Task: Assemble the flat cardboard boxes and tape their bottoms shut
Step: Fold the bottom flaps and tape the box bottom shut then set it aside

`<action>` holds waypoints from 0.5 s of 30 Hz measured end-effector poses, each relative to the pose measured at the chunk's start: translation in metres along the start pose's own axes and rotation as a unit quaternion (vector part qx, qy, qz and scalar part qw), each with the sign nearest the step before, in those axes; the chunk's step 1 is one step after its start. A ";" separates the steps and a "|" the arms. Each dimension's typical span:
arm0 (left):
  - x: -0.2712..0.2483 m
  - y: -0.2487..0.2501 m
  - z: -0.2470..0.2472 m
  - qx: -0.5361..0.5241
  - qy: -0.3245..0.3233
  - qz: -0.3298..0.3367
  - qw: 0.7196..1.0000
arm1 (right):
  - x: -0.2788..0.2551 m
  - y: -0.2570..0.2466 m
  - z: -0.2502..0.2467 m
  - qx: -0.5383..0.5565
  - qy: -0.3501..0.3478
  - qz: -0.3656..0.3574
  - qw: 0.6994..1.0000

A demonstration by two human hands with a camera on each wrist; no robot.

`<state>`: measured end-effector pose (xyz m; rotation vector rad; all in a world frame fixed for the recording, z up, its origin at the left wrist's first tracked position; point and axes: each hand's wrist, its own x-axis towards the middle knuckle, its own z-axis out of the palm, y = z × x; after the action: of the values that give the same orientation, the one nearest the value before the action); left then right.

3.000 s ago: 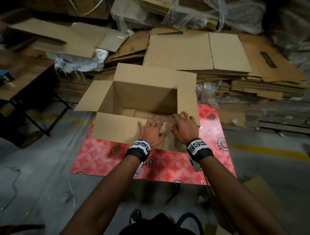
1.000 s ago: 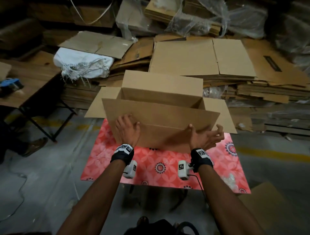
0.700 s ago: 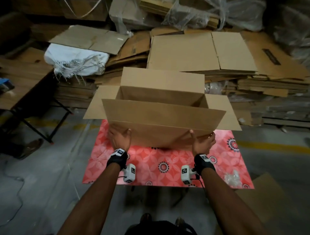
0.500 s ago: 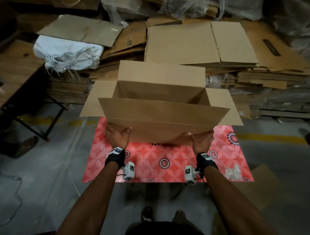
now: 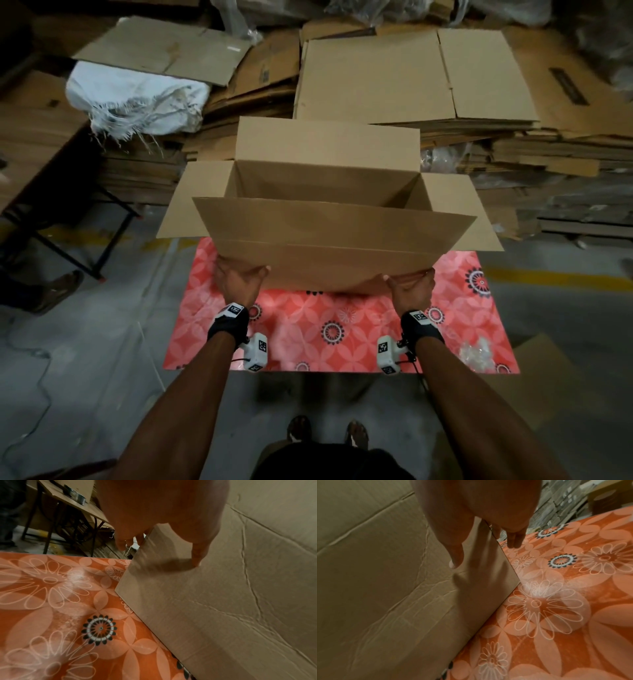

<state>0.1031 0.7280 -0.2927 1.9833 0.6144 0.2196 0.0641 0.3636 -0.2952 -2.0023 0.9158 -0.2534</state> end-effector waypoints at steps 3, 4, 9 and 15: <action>-0.013 0.011 0.001 0.007 0.004 0.000 1.000 | 0.005 -0.009 -0.009 0.015 0.006 -0.019 1.000; -0.019 0.018 0.000 0.013 0.007 0.006 1.000 | 0.006 -0.013 -0.014 0.021 0.010 -0.029 0.999; -0.022 0.050 -0.007 0.024 0.028 0.055 0.998 | 0.013 -0.037 -0.045 0.017 0.025 -0.093 0.995; -0.004 0.080 -0.013 0.063 0.037 0.126 0.989 | 0.027 -0.065 -0.078 0.008 0.024 -0.149 0.989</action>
<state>0.1207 0.7069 -0.2164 2.1823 0.4314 0.4197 0.0777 0.3158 -0.2024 -2.1231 0.6383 -0.4756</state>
